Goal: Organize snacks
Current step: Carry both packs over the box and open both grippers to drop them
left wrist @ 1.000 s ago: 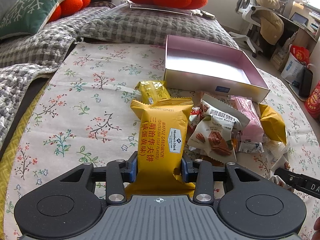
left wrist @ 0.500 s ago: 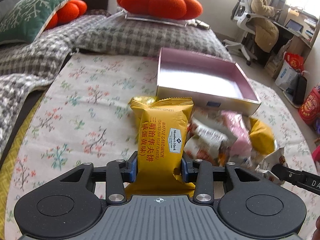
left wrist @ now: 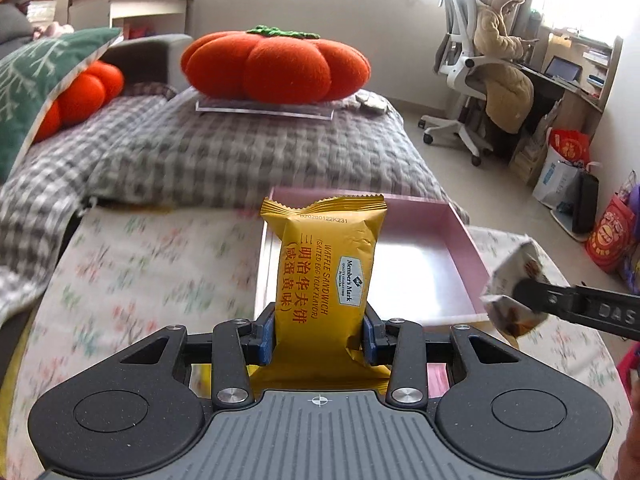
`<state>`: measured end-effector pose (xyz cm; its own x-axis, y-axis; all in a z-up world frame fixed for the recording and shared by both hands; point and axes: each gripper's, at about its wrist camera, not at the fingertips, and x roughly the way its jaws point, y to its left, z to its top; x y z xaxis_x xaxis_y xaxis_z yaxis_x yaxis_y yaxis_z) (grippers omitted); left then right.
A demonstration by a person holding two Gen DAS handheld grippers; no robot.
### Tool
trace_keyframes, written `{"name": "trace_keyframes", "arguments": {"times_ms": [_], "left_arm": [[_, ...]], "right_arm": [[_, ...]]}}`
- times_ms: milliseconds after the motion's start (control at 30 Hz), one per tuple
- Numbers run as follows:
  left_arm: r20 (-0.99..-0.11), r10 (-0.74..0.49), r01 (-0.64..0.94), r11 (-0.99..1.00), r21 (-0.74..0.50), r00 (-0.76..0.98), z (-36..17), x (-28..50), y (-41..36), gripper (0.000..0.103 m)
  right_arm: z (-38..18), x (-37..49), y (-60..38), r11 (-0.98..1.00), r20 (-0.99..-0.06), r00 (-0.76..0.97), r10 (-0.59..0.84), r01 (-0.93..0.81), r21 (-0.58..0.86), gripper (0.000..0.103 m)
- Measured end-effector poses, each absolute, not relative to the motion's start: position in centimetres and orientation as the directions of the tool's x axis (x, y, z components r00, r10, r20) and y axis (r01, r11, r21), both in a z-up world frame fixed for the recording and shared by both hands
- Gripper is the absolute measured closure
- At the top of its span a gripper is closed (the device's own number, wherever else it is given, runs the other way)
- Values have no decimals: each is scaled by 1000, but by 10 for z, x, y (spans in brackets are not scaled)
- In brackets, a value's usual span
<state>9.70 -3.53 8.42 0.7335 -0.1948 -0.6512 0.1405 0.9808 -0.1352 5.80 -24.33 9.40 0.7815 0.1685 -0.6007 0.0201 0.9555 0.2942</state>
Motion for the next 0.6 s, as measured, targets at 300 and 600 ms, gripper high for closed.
{"name": "trace_keyframes", "arguments": {"times_ms": [300,600], "left_arm": [[-668,-192,128,981,-145,719,53,152,-32,65],[-675,-214,135,976,-168,706,42,155,-32,56]], "right_arm": [[64,117,-241,969,-639,753,157,9,248,75],[55,125,-238,967,-663,729,168,10,255,72]]}}
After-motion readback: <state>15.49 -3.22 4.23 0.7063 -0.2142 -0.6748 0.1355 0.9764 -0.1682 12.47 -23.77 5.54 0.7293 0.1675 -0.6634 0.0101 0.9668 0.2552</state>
